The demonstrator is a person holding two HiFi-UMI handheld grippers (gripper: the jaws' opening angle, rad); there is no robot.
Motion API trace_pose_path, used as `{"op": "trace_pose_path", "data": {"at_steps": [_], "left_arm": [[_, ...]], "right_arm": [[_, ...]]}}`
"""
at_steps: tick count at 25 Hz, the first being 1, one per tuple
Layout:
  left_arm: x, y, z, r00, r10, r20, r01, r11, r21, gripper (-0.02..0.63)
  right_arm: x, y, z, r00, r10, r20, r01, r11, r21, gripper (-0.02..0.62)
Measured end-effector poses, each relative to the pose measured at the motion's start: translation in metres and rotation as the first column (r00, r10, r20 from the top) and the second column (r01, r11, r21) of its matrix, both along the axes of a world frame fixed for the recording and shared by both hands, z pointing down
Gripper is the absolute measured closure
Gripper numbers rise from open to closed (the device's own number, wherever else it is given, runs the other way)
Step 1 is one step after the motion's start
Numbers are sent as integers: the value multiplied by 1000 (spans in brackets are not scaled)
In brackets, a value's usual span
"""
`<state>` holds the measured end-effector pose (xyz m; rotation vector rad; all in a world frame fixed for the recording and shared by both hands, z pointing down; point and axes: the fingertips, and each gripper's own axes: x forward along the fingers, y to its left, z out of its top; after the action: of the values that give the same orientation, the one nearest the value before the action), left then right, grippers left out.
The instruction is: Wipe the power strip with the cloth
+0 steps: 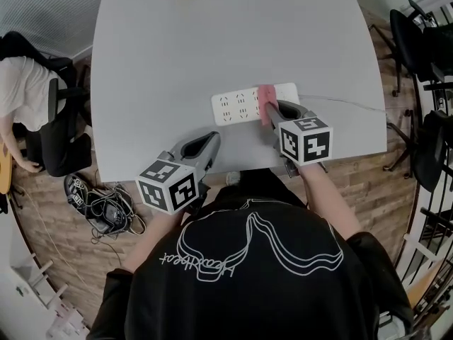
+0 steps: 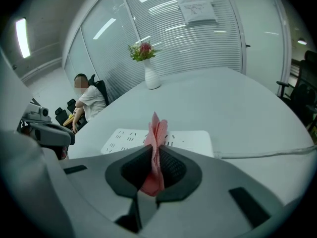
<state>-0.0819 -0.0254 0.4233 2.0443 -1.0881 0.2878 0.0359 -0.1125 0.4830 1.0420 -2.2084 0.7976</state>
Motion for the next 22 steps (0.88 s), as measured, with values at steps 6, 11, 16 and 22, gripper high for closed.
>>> {"op": "trace_pose_path", "data": {"at_steps": [6,11,16,22], "left_arm": [[8,-1,2,1000,31,0,-31,1000,0,592],[11,-3,0,999,44,0,-44,999,8,592],[12,-2,0,999,53,-2,-53,999,12,592],[13,3,4,999,51,-9,-51,999,16,592]], "right_arm": [[22,-3,0,999,50,-7,-50,999,8,549],[40,-9,0,996,84,-24,-84,996,21,549],[58,-14,2,992,119,-35,-118,993,32,546],[73,-15,2,988,152,-40,-150,988,46,546]]}}
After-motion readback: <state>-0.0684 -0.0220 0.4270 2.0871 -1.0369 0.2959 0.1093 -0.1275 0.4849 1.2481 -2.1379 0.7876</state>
